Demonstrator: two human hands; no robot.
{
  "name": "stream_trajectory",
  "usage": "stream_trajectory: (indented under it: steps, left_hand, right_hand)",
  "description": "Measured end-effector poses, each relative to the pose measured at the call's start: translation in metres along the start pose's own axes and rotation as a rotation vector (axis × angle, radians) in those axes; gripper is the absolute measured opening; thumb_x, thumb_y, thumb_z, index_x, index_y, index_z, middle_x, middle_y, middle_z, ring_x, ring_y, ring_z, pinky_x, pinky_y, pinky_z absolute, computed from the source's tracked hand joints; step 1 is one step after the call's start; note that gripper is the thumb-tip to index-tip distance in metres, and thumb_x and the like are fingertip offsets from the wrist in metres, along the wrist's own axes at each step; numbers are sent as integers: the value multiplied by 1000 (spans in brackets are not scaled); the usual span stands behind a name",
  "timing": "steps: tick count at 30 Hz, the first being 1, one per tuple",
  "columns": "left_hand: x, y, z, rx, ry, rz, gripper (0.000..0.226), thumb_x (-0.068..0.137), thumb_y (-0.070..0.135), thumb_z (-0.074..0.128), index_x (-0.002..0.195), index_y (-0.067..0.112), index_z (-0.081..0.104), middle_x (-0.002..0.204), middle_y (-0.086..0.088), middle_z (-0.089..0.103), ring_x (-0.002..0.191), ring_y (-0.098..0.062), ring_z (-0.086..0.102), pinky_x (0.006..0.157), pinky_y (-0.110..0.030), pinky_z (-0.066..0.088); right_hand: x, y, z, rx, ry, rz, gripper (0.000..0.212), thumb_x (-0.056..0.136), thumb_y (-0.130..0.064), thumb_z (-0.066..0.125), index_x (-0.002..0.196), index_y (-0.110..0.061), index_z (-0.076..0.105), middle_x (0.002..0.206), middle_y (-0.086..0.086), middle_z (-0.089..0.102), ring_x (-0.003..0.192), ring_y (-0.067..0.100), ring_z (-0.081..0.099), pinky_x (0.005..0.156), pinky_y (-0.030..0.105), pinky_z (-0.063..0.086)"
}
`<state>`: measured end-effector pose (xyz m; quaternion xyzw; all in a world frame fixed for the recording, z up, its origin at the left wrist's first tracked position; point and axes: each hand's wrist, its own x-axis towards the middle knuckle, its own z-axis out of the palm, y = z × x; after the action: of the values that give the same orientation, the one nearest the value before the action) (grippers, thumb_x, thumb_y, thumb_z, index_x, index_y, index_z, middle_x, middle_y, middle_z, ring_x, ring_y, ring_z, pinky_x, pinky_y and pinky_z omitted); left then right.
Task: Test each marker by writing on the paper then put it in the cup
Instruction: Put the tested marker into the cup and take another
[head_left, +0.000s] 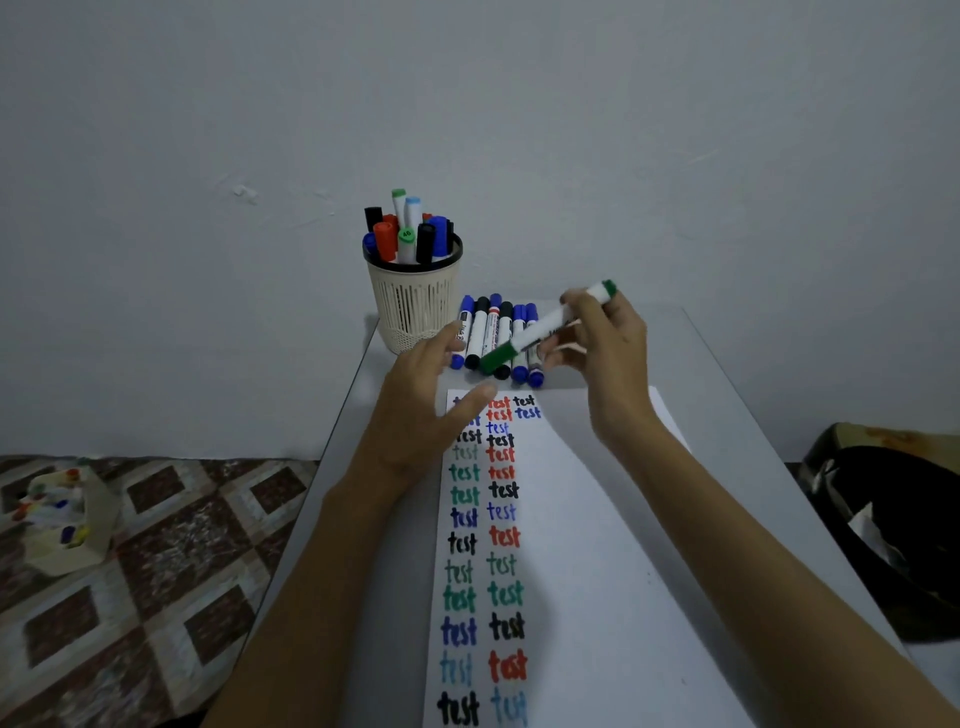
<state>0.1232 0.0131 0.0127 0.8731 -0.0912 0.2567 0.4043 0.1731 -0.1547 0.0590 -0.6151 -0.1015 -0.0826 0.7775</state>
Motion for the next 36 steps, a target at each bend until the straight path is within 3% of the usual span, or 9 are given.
stream_trajectory:
  steps: [4, 6, 8, 11, 13, 22, 28, 33, 36]
  left_hand:
    - [-4, 9, 7, 47, -93, 107, 51, 93, 30, 46, 139, 9, 35, 112, -2, 53, 98, -12, 53, 83, -21, 46]
    - [-6, 9, 10, 117, -122, 127, 39, 98, 25, 39, 131, 6, 46, 102, -5, 55, 89, -16, 56, 79, -27, 48]
    - [-6, 10, 11, 101, -166, 117, 28, 99, 22, 39, 119, 7, 51, 91, 1, 54, 79, -12, 57, 72, -24, 47]
    - [-7, 18, 11, 7, -229, 76, 23, 99, 24, 38, 116, 12, 48, 72, 7, 54, 60, -6, 55, 55, -16, 44]
    - [-7, 22, 12, -53, -237, 60, 25, 99, 23, 37, 119, 12, 47, 65, 4, 53, 54, -11, 53, 49, -22, 43]
    - [-4, 35, 10, -244, -161, 29, 32, 96, 25, 40, 121, 9, 51, 64, 5, 53, 52, -9, 50, 48, -21, 41]
    - [-5, 35, 11, -283, -134, 3, 23, 97, 16, 44, 116, 8, 55, 58, 13, 54, 49, -2, 49, 49, -12, 37]
    - [-7, 33, 12, -262, -100, 15, 25, 96, 23, 47, 115, 11, 56, 56, 12, 55, 46, -5, 50, 47, -18, 41]
    - [-7, 30, 10, -166, -84, 92, 39, 93, 40, 45, 118, 13, 55, 62, 7, 57, 53, -8, 58, 51, -20, 46]
  right_hand:
    - [-26, 12, 5, 128, -160, 113, 5, 96, -10, 53, 96, -5, 52, 70, 5, 63, 59, 17, 60, 47, 24, 51]
    - [-33, 18, 8, 163, -203, 157, 18, 88, -7, 65, 101, -4, 53, 77, 8, 63, 63, 18, 61, 48, 24, 50]
    - [-34, 19, 8, 158, -206, 169, 31, 80, 0, 73, 102, -5, 53, 82, 12, 62, 67, 19, 62, 51, 25, 50]
    - [-32, 15, 5, 149, -232, 146, 29, 79, 4, 73, 97, -6, 51, 77, 12, 61, 57, 17, 59, 46, 23, 47]
    - [-31, 11, 3, 117, -262, 126, 26, 82, 2, 71, 95, -6, 50, 72, 10, 61, 52, 17, 55, 43, 23, 44]
    - [-24, -3, 0, 74, -310, 121, 25, 83, -3, 70, 100, -6, 51, 72, 1, 64, 52, 11, 53, 49, 22, 43]
    - [-22, -4, -1, 59, -325, 116, 26, 83, -2, 69, 101, -5, 51, 78, 5, 63, 54, 10, 56, 51, 21, 45]
    - [-19, -3, -6, 33, -340, 68, 28, 79, -1, 72, 98, -5, 51, 84, 8, 62, 66, 14, 64, 58, 27, 51]
    - [-19, -1, -9, 82, -323, 93, 25, 74, 0, 75, 85, -8, 53, 75, 7, 61, 59, 15, 57, 51, 23, 47]
